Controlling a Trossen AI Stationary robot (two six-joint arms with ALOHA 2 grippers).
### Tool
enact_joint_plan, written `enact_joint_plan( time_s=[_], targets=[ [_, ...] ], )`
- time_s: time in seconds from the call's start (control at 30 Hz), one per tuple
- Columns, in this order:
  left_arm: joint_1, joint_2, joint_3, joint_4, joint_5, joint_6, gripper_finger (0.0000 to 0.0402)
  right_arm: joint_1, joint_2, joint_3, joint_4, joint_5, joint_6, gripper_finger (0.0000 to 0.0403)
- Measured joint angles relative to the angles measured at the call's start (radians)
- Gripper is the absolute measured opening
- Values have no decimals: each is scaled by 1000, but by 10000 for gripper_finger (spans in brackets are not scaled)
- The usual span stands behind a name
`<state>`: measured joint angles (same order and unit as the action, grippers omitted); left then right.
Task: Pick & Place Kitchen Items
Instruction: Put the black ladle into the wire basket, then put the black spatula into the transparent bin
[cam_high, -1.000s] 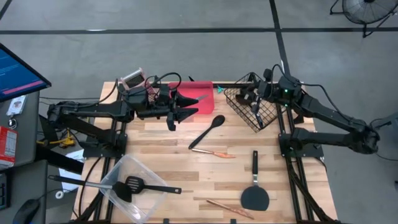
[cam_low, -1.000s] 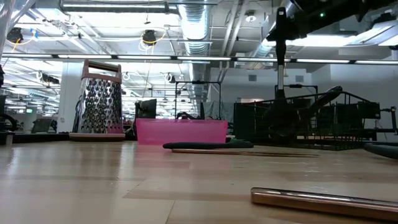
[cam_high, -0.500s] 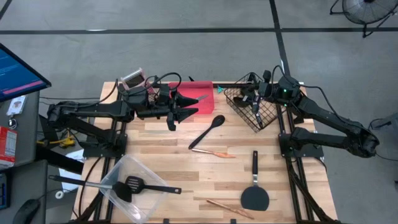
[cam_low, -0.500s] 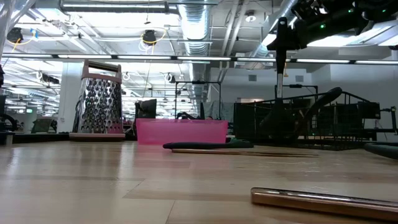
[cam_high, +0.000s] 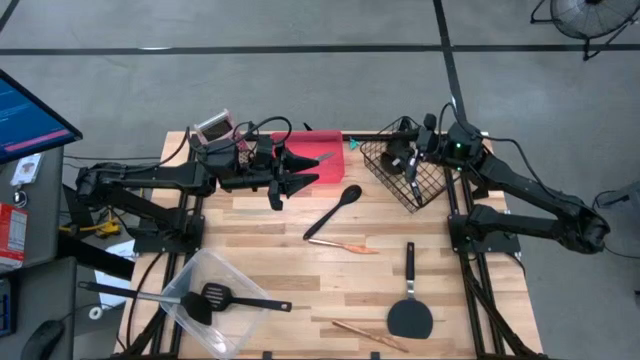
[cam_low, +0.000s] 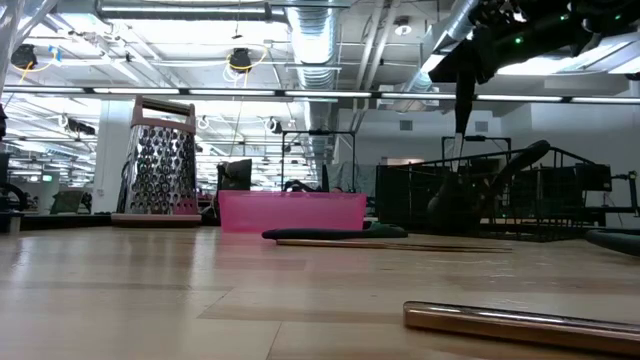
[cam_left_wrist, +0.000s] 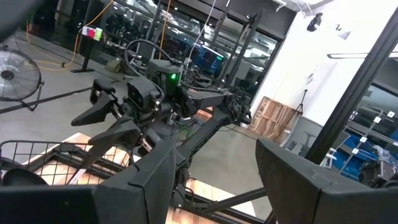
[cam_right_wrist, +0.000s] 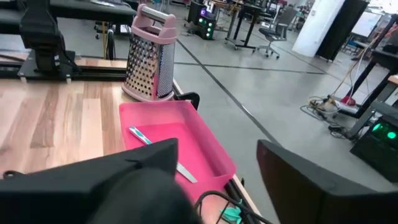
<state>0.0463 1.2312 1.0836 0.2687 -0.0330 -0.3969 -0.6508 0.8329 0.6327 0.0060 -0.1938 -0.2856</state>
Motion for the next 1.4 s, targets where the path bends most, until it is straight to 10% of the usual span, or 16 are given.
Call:
enact_joint_plan(
  time_s=[0.27, 0.8, 1.4],
  targets=[
    [0, 0, 0, -2, 0, 0, 204, 26, -56, 89, -152, 20, 57, 282],
    [0, 0, 0, -3, 0, 22, 204, 182, -67, 332, -822, 350, 447, 286],
    [0, 0, 0, -3, 0, 22, 204, 734, 95, 438, -1314, 174, 1304, 286]
  ],
)
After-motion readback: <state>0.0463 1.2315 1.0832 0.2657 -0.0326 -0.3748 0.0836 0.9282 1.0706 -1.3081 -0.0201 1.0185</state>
